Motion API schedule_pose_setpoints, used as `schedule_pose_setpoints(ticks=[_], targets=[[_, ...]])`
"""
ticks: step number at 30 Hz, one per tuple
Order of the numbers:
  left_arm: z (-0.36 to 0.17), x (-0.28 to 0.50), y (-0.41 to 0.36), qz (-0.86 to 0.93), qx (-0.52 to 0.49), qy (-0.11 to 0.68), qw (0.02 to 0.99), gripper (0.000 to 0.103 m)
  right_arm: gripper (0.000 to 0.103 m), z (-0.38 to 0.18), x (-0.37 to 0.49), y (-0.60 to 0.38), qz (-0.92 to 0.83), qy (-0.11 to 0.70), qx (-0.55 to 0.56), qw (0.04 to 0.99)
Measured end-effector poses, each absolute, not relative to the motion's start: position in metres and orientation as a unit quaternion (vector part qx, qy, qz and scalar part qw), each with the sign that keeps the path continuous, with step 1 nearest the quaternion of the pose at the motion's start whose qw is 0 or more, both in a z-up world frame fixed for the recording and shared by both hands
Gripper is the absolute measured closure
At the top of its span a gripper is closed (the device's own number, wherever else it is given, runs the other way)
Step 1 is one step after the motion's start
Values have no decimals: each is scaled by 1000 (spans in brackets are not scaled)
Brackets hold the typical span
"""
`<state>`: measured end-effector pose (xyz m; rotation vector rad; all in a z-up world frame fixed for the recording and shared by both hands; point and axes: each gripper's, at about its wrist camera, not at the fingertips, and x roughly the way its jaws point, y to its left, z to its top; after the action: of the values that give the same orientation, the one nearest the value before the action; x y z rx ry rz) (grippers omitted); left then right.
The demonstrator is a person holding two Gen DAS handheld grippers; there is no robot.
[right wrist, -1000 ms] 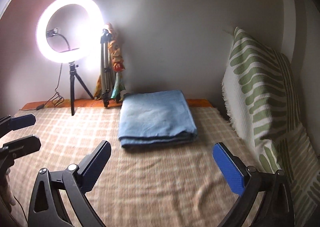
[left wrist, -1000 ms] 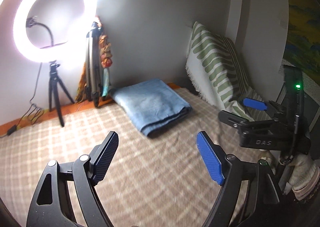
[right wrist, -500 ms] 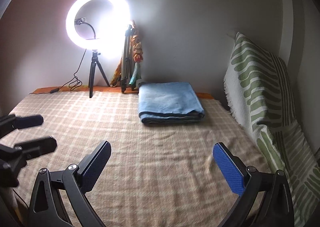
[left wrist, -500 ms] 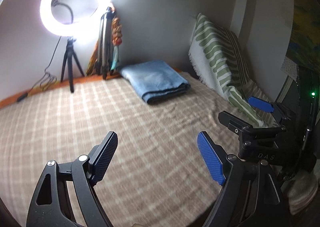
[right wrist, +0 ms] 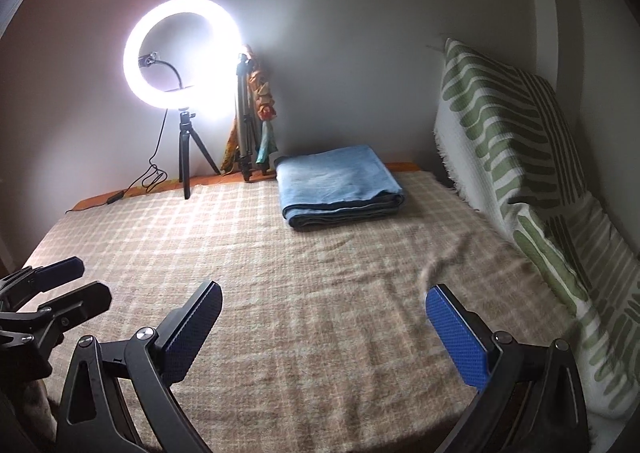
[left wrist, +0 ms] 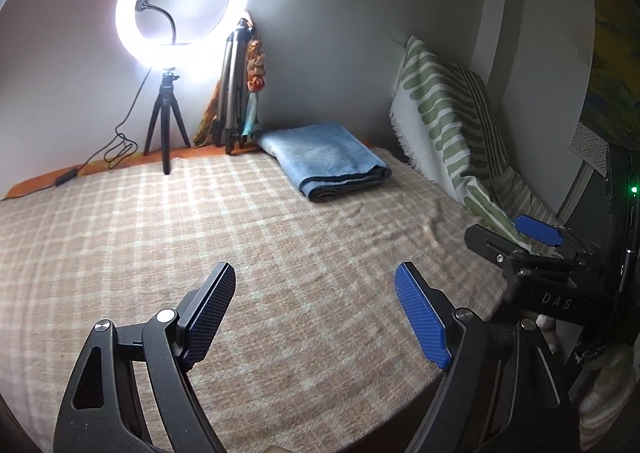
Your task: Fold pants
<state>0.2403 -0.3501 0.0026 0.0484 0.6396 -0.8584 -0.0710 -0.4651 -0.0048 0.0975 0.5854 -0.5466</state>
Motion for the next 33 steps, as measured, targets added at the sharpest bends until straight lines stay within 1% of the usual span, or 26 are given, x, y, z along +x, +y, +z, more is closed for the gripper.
schedule_pose_setpoints(ticks=[16, 18, 20, 33], targets=[[12, 230, -348, -402, 28, 287, 869, 21, 0, 1, -76, -466, -274, 281, 47, 919], [13, 229, -349, -399, 29, 286, 871, 17, 0, 1, -76, -464, -274, 281, 47, 919], [13, 229, -348, -398, 31, 284, 872, 16, 0, 1, -76, -463, -273, 280, 47, 919], [21, 227, -347, -390, 33, 277, 878, 15, 0, 5, -76, -461, -272, 274, 48, 921]])
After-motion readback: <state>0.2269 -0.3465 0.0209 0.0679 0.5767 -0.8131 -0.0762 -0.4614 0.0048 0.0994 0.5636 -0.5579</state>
